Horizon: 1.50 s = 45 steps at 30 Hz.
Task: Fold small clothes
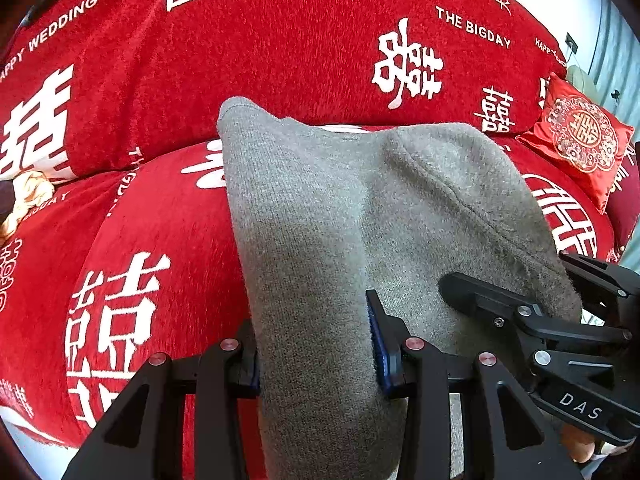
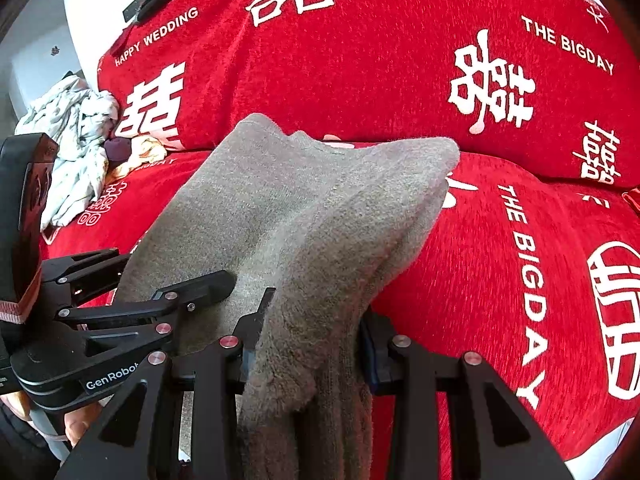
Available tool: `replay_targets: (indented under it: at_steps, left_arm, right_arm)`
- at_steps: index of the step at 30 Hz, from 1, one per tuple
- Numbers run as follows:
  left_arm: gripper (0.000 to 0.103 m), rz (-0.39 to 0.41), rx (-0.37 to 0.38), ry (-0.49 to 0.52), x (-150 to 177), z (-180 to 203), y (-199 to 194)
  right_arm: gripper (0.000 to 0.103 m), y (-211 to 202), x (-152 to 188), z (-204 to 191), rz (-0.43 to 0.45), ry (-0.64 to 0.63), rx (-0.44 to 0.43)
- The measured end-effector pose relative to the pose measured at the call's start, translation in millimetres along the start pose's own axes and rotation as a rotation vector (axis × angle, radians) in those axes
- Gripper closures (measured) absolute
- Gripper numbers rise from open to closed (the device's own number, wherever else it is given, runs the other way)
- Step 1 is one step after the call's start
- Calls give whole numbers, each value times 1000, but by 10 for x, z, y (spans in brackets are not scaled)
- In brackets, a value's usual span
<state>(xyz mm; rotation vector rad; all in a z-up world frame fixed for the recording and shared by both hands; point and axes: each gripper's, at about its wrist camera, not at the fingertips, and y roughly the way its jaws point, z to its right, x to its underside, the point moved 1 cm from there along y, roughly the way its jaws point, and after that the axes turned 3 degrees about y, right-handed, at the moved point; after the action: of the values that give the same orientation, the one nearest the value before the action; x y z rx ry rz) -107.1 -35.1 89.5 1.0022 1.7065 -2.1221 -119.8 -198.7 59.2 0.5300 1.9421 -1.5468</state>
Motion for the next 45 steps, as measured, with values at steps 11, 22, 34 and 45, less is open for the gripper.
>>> replay_targets:
  at_steps: [11,22,34,45]
  left_arm:
    - [61,11,16,-39,186,-71,55]
    - [61,30,-1,-52,263,-91,80]
    - [59,18,20,-82,414,-205,332]
    - [18,13,11,-153,520,-447,287]
  right_arm:
    - [64,33,138,-98,19,-14,14]
    - [64,88,176,-90,37,-16,2]
    - [64,390,339,81,8,30,-35]
    - [46,516,432,481,-56,200,-138]
